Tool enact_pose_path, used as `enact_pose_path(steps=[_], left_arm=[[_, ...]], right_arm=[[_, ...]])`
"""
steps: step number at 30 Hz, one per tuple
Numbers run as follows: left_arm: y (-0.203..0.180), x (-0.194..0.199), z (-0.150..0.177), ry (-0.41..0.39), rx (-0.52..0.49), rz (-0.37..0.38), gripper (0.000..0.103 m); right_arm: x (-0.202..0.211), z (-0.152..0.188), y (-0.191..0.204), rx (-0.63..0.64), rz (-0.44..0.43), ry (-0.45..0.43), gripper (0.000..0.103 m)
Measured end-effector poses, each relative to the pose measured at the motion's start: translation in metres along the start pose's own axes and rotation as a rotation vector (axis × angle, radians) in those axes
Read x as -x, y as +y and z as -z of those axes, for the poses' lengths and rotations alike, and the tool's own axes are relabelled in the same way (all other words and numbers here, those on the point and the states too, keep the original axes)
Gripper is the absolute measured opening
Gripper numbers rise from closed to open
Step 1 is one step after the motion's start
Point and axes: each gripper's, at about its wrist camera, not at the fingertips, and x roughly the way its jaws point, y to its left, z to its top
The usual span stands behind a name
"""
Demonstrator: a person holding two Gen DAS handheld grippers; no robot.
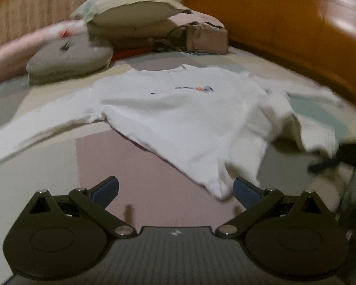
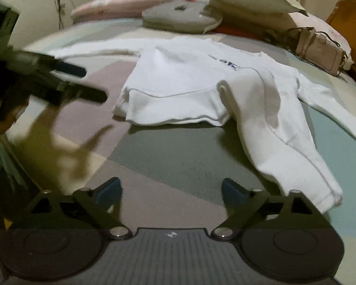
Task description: Fold clothes
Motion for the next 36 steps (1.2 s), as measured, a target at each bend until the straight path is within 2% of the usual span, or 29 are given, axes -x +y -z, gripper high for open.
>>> enact_pose_path(steps=[4,10,16,25,27,29,30,32,35,36], left_arm=[[-0.017,-0.004,-0.001,0.005,-0.099,-0.033,0.102],[-0.041,-0.011,0.000,0.018,-0.247,-0.091,0.090],[-0.043,-0.017,-0.001,-0.012,-0.299,-0.140,0.089],[-0.057,-0.022,-0.005,-0.024,-0.396,-0.129,0.086],[-0.058,-0.022,-0.004,-0.028,-0.416,-0.132,0.078],[-0.060,-0.021,-0.004,-0.032,-0.436,-0.135,0.052],[-0.061,-0.021,-0.004,-0.034,-0.446,-0.136,0.046],[-0.074,-0.025,0.001,-0.033,-0.517,-0.134,0.025],[-0.086,-0.027,0.006,-0.040,-0.558,-0.113,0.012],[-0.086,-0.026,0.007,-0.044,-0.556,-0.107,0.012]], right_arm=[[0.001,0.008,0.002,0.014,0.011,-0.032,0.103],[0.001,0.009,-0.001,0.017,0.001,-0.031,0.103],[0.004,0.015,-0.002,0.027,-0.007,-0.051,0.103],[0.006,0.018,-0.002,0.029,-0.007,-0.068,0.103],[0.006,0.019,-0.003,0.029,-0.008,-0.071,0.103],[0.006,0.019,-0.003,0.028,-0.008,-0.076,0.103],[0.005,0.019,-0.003,0.027,-0.007,-0.077,0.103],[0.005,0.018,-0.002,0.024,-0.004,-0.074,0.103],[0.006,0.016,-0.002,0.017,0.004,-0.064,0.103],[0.008,0.016,-0.003,0.008,0.011,-0.055,0.103]])
